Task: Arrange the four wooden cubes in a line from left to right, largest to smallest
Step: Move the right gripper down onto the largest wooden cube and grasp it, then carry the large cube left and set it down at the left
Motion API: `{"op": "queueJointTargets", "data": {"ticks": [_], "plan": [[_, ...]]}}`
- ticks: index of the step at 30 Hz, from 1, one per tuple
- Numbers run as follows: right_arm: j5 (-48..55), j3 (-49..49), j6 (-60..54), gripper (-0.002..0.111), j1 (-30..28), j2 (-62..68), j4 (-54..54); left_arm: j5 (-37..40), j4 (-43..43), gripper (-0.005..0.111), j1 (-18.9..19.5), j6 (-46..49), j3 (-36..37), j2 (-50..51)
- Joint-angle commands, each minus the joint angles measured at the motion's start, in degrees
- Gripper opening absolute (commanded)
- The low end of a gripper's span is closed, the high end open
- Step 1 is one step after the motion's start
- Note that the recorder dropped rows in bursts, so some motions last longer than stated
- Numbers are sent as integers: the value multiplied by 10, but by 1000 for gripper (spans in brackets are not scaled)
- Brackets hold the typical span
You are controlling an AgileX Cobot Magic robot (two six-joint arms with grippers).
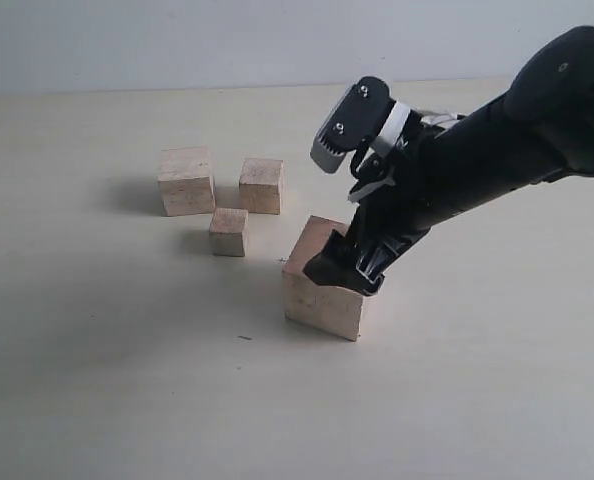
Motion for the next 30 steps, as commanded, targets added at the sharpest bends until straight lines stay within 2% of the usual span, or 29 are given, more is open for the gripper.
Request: {"op": "queueJointTargets", "data": {"ticks": [1,10,13,14,17,22,26,30], "plan": [[-31,-3,-5,105,2,40,4,-8,2,0,-3,1,2,-3],[-26,-3,-20,105,2,93,5,-8,2,0,-3,1,2,-3],[-21,-9,-25,99,2,93,5,-8,2,0,-3,1,2,-3],[-16,-13,-28,95,2,93,5,-8,2,0,-3,1,2,-3],[10,-36,-30,69,2,93,5,-8,2,0,-3,1,2,-3],[86,-76,-30,0,2,93,5,-8,2,0,-3,1,2,-3],[111,-111,-21,0,2,93,3,-8,2,0,-3,1,2,-3],[123,-175,-72,0,2,93,4,-8,2,0,-3,1,2,-3]]}}
